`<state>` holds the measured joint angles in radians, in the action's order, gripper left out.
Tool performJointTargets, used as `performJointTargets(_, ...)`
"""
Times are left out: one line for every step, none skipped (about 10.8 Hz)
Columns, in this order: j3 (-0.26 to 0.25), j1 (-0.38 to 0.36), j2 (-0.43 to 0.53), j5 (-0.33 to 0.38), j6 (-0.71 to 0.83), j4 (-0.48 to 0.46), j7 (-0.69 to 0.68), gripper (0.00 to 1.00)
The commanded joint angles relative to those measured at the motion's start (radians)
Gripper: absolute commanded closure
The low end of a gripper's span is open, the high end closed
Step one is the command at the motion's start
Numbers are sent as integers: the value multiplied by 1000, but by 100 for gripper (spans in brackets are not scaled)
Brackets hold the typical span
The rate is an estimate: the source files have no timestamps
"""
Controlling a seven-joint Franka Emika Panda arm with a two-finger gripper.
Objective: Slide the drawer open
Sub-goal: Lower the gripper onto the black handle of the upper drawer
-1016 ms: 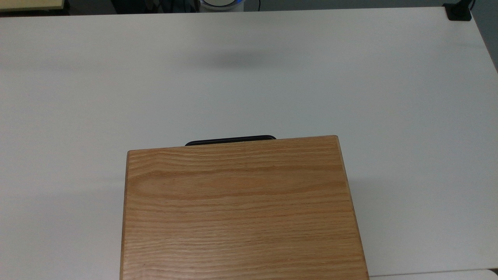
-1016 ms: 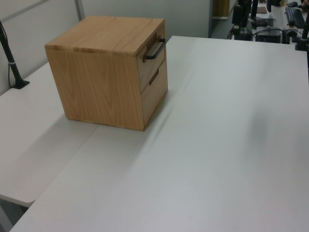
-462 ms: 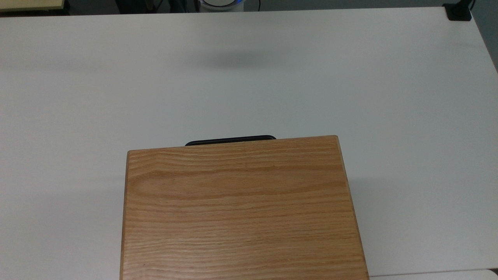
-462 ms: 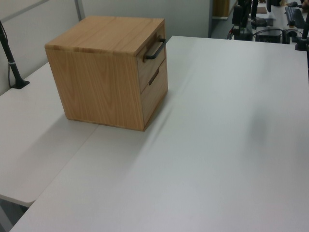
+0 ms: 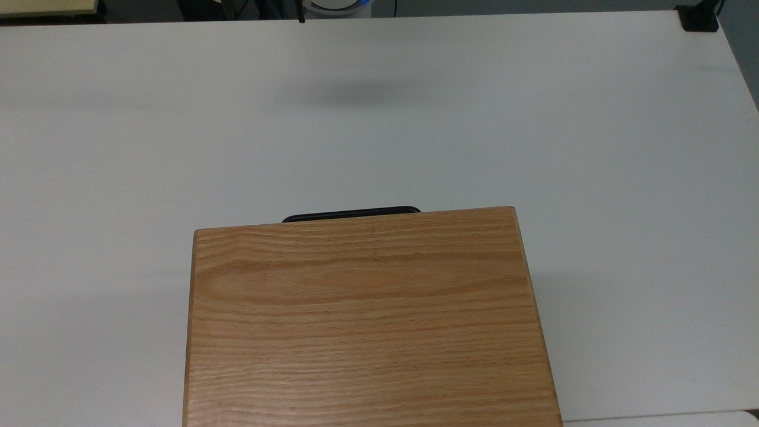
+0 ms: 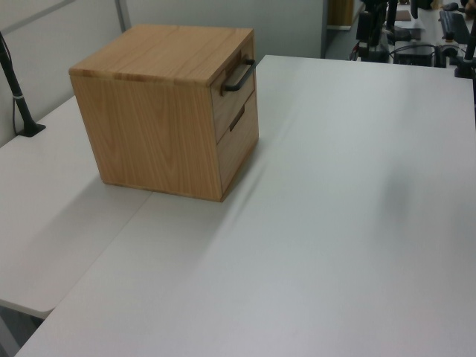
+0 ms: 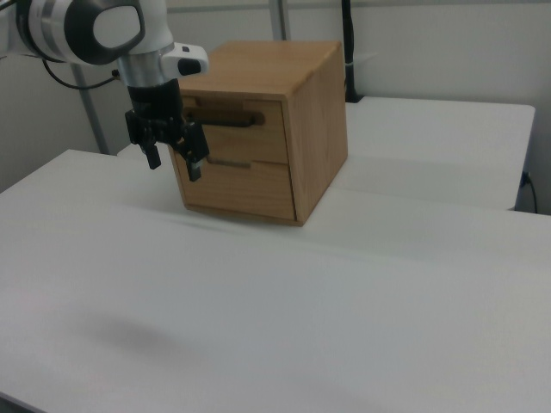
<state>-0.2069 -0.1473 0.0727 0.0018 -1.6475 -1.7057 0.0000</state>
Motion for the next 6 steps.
performJointTargets(6,-1,-37,55,-50,24,58,0)
performJointTargets(6,-6,-50,73,-89,24,78,0)
performJointTargets(7,-8,-72,113,-141,35,186,0)
performJointTargets(9,-11,-95,127,-238,38,339,0)
performJointTargets(20,-14,-120,130,-338,41,515,0)
performJointTargets(29,-15,-140,130,-441,41,704,0)
